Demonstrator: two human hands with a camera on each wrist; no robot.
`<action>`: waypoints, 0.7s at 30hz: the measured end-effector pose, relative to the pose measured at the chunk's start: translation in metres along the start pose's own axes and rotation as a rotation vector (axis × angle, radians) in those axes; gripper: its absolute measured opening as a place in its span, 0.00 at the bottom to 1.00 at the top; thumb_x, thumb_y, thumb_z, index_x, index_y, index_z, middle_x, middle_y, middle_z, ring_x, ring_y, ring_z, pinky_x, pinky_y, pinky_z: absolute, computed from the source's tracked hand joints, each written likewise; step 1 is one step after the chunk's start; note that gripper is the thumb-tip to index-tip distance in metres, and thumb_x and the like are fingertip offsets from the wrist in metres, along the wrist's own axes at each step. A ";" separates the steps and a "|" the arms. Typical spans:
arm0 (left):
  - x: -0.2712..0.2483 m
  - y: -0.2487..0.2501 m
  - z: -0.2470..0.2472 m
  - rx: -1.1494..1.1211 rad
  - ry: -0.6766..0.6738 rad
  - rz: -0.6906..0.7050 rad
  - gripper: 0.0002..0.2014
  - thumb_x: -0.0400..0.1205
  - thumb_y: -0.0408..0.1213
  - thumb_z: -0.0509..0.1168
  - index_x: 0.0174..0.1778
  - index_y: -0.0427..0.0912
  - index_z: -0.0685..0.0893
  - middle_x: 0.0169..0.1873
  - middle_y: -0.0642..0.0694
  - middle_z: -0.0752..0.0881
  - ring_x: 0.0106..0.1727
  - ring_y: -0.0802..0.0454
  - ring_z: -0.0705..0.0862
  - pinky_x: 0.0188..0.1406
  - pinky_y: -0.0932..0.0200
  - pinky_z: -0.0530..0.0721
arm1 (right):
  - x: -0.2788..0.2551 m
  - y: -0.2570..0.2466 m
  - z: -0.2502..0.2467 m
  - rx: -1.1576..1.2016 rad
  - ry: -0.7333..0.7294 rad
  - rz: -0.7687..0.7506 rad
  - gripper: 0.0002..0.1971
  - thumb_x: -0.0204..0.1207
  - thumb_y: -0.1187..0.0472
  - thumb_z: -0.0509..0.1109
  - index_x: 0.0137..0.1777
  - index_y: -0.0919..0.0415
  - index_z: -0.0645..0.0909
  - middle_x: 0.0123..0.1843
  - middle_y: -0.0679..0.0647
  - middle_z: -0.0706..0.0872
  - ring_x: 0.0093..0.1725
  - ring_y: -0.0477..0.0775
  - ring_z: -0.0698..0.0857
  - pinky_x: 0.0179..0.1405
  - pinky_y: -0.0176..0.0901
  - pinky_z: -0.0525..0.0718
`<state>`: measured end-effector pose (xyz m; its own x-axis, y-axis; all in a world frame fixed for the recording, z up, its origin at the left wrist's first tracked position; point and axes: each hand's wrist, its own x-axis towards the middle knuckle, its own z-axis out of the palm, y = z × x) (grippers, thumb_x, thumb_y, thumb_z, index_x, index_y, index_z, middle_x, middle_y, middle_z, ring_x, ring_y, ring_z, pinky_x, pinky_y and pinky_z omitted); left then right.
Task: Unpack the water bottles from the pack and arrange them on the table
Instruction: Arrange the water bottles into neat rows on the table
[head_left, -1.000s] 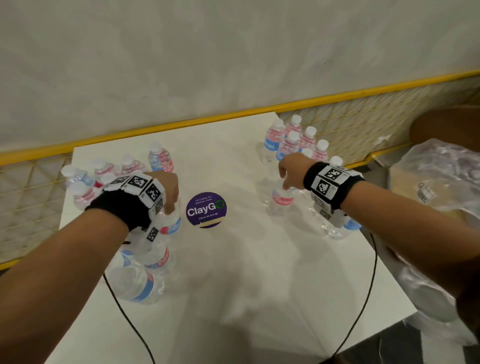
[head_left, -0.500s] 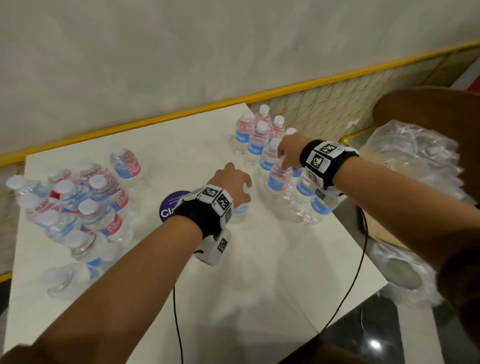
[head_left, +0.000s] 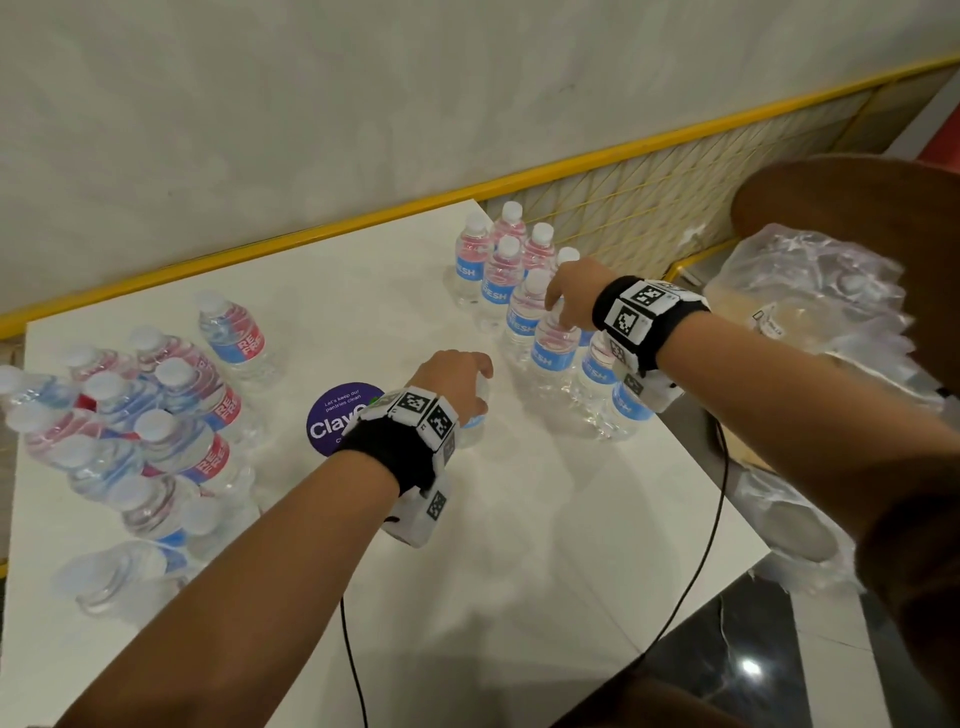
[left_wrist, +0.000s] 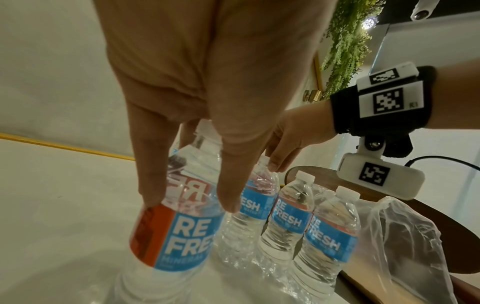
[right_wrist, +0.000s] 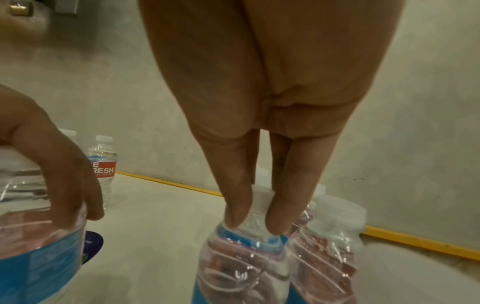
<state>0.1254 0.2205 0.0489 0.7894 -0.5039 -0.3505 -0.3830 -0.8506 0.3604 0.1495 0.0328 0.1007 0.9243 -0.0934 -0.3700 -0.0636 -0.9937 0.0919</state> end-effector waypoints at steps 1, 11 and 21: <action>0.000 0.000 0.000 -0.002 -0.003 -0.001 0.21 0.78 0.38 0.69 0.68 0.48 0.76 0.63 0.42 0.81 0.63 0.43 0.80 0.60 0.54 0.77 | 0.001 0.001 0.000 0.005 0.001 0.001 0.18 0.77 0.65 0.68 0.67 0.59 0.81 0.65 0.61 0.82 0.63 0.60 0.81 0.50 0.41 0.78; -0.005 -0.001 0.003 -0.099 -0.008 -0.034 0.34 0.75 0.44 0.73 0.76 0.46 0.67 0.68 0.40 0.78 0.69 0.42 0.76 0.65 0.52 0.76 | -0.034 -0.016 0.008 0.198 0.157 -0.002 0.24 0.79 0.51 0.66 0.73 0.59 0.72 0.67 0.60 0.78 0.64 0.61 0.79 0.58 0.48 0.77; -0.006 0.020 0.020 -0.380 -0.172 0.028 0.46 0.71 0.27 0.74 0.81 0.42 0.56 0.75 0.40 0.69 0.72 0.42 0.74 0.67 0.53 0.76 | -0.075 -0.046 0.056 0.328 0.016 -0.094 0.17 0.76 0.50 0.69 0.54 0.64 0.81 0.50 0.58 0.85 0.45 0.55 0.78 0.42 0.42 0.71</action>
<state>0.1039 0.2038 0.0408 0.6774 -0.5712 -0.4636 -0.1733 -0.7364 0.6540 0.0625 0.0818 0.0726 0.9374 -0.0020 -0.3483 -0.0933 -0.9649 -0.2456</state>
